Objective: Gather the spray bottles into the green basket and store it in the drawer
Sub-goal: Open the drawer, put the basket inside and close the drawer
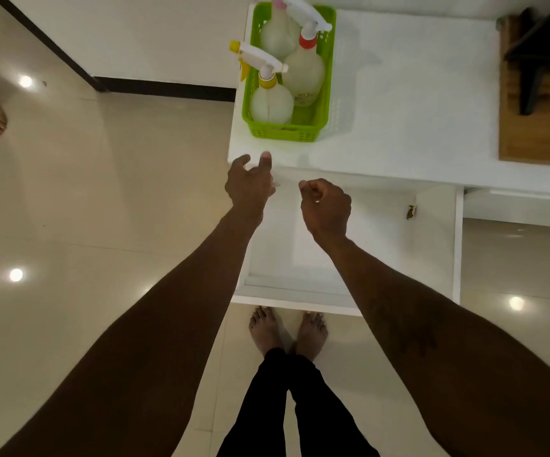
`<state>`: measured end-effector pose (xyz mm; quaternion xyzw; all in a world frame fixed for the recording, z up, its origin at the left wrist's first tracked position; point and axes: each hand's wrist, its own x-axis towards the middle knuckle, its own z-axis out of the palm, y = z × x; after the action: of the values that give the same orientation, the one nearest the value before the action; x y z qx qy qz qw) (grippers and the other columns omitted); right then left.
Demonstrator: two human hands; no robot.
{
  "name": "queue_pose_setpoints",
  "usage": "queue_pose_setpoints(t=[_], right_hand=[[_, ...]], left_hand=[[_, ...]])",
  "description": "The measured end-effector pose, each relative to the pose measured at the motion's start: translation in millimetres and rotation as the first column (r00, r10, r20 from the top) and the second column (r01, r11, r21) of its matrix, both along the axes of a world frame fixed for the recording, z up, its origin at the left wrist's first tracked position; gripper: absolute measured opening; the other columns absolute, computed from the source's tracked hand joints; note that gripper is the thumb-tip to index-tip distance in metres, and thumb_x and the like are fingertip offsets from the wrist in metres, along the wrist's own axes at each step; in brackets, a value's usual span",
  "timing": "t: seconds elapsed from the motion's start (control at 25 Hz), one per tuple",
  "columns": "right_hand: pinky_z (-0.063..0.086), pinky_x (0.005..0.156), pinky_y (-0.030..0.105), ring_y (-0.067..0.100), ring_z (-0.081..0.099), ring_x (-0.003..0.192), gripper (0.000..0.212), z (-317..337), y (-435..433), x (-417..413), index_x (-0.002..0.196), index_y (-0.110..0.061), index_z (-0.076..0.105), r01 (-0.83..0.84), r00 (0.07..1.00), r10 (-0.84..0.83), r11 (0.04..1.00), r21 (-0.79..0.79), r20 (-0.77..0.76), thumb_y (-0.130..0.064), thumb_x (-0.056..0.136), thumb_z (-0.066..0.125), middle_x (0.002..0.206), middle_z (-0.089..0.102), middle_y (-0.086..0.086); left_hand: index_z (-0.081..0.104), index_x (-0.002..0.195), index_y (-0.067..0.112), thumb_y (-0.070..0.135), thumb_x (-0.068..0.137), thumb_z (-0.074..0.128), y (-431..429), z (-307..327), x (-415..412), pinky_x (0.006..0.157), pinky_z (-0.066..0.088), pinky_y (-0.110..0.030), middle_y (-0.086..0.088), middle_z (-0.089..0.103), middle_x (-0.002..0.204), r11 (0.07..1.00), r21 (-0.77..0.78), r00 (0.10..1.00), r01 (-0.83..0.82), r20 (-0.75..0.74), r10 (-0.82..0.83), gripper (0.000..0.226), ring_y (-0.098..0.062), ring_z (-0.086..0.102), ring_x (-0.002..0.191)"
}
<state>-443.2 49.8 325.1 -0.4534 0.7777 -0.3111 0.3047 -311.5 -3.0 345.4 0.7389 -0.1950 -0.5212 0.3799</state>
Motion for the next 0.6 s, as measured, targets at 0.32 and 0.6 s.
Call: queue_pose_setpoints(t=[0.32, 0.6], right_hand=[[0.034, 0.055, 0.020, 0.010, 0.053, 0.059, 0.035, 28, -91, -10, 0.073, -0.016, 0.065, 0.205, 0.978, -0.206, 0.960, -0.192, 0.012, -0.038, 0.098, 0.056, 0.062, 0.059, -0.010], [0.029, 0.056, 0.007, 0.006, 0.056, 0.063, 0.030, 19, -102, -20, 0.083, -0.015, 0.069, 0.242, 0.970, -0.241, 0.952, -0.190, 0.031, -0.039, 0.097, 0.059, 0.067, 0.064, -0.010]], left_hand=[[0.041, 0.133, 0.016, 0.040, 0.079, 0.078, -82, 47, -52, 0.071, 0.062, -0.050, -0.007, 0.053, 0.115, 0.973, 0.146, 0.898, -0.178, -0.379, 0.222, 0.069, -0.035, 0.070, 0.089], [0.048, 0.125, 0.009, 0.008, 0.079, 0.060, -87, 30, -54, 0.063, 0.063, -0.047, -0.016, 0.063, 0.111, 0.975, 0.108, 0.942, -0.192, -0.258, 0.214, 0.048, -0.029, 0.075, 0.069]])
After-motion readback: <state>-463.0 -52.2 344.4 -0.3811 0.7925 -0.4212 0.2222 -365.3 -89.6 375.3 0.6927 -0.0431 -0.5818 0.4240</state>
